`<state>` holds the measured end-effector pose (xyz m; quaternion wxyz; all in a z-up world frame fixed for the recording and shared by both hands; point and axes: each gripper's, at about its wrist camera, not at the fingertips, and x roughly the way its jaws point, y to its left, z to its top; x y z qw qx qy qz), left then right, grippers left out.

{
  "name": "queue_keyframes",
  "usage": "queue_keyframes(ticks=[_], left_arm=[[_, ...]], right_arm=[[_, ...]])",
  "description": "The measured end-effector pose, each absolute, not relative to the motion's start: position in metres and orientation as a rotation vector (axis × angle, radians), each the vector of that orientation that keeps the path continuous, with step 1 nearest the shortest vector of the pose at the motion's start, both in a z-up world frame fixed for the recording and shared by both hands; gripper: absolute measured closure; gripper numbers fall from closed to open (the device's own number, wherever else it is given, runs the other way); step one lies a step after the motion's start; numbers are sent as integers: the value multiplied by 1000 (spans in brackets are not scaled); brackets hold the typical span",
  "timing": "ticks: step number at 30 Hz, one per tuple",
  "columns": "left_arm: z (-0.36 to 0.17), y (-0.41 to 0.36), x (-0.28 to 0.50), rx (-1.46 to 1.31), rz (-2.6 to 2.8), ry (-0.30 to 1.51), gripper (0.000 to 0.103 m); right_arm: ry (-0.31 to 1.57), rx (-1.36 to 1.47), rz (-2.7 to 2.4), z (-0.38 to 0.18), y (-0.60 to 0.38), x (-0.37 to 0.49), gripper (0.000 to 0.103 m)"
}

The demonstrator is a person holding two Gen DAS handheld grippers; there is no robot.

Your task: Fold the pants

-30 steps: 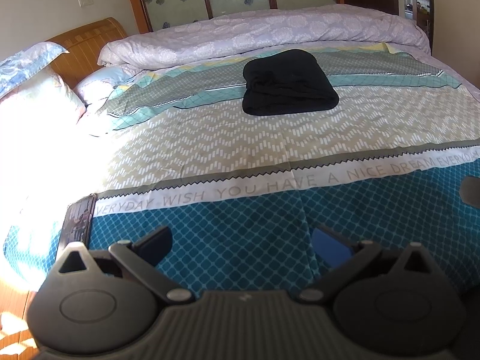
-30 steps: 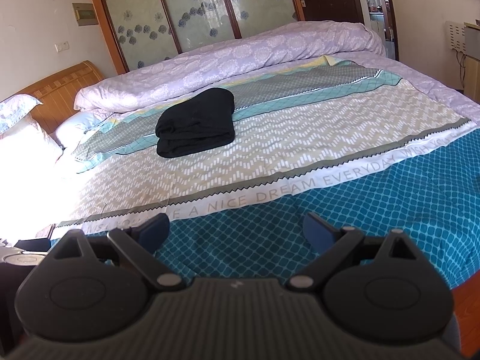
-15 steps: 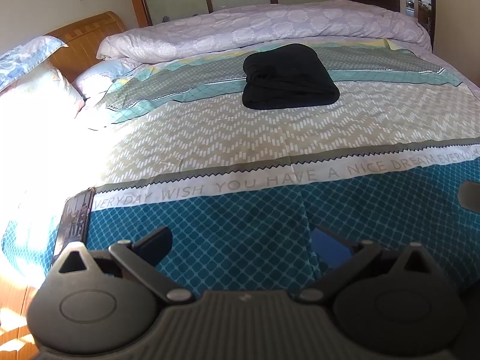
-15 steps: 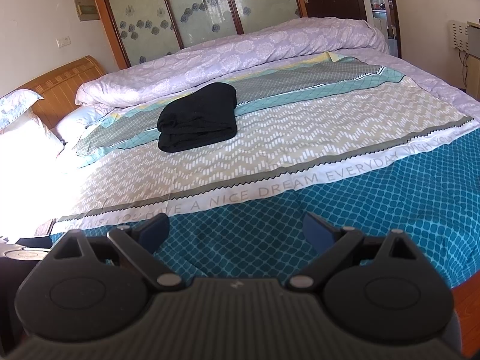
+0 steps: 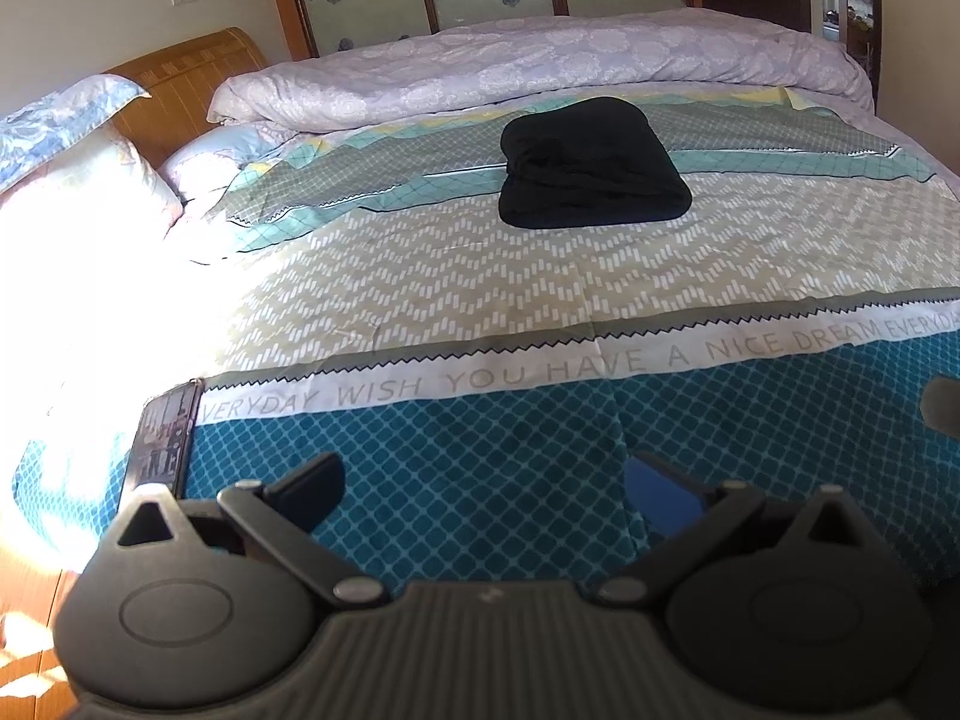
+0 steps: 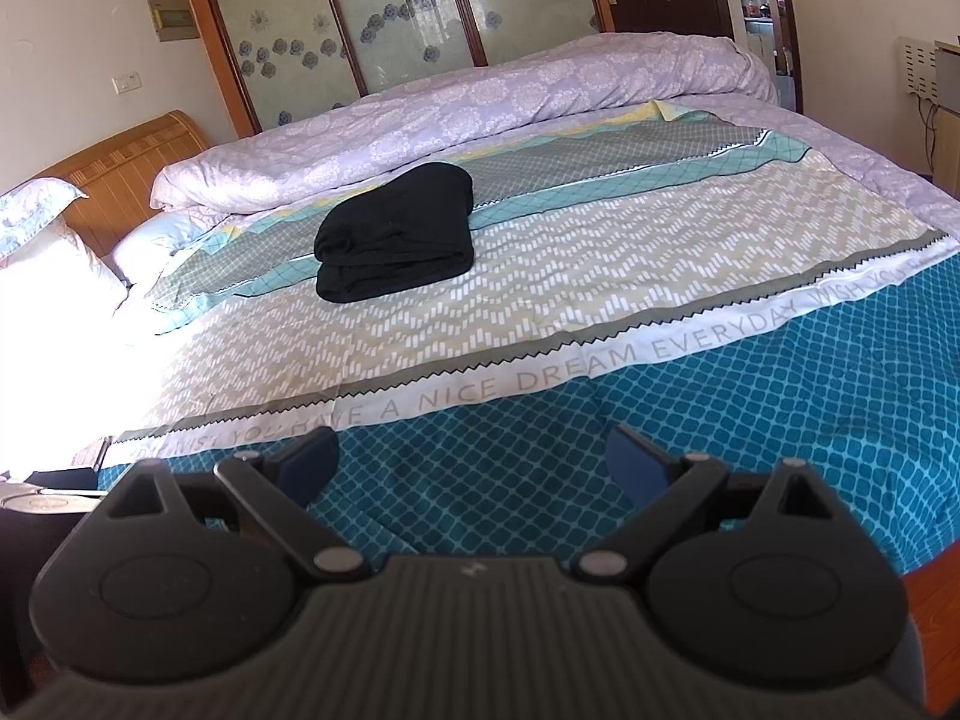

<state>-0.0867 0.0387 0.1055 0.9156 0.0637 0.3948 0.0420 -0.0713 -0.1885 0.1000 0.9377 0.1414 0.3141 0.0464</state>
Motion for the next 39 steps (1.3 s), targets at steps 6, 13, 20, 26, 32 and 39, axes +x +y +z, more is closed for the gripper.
queue_keyframes(ticks=[6,13,20,26,32,39], left_arm=[[105,39,-87,130,91,817,0],[100,38,-86,126,83,856,0],[101,40,-85,116,95,864,0],[100,39,-85,122,102,867,0],[100,39,-85,123,97,873,0],[101,38,-85,109,79,885,0]], right_arm=[[641,288,95,100,-189,-71,6],[642,289,95,100,-188,-71,6],[640,285,98,100,-188,-71,6],[639,283,103,102,-189,-70,6],[639,283,103,101,-189,-70,6],[640,287,102,102,-190,-70,6]])
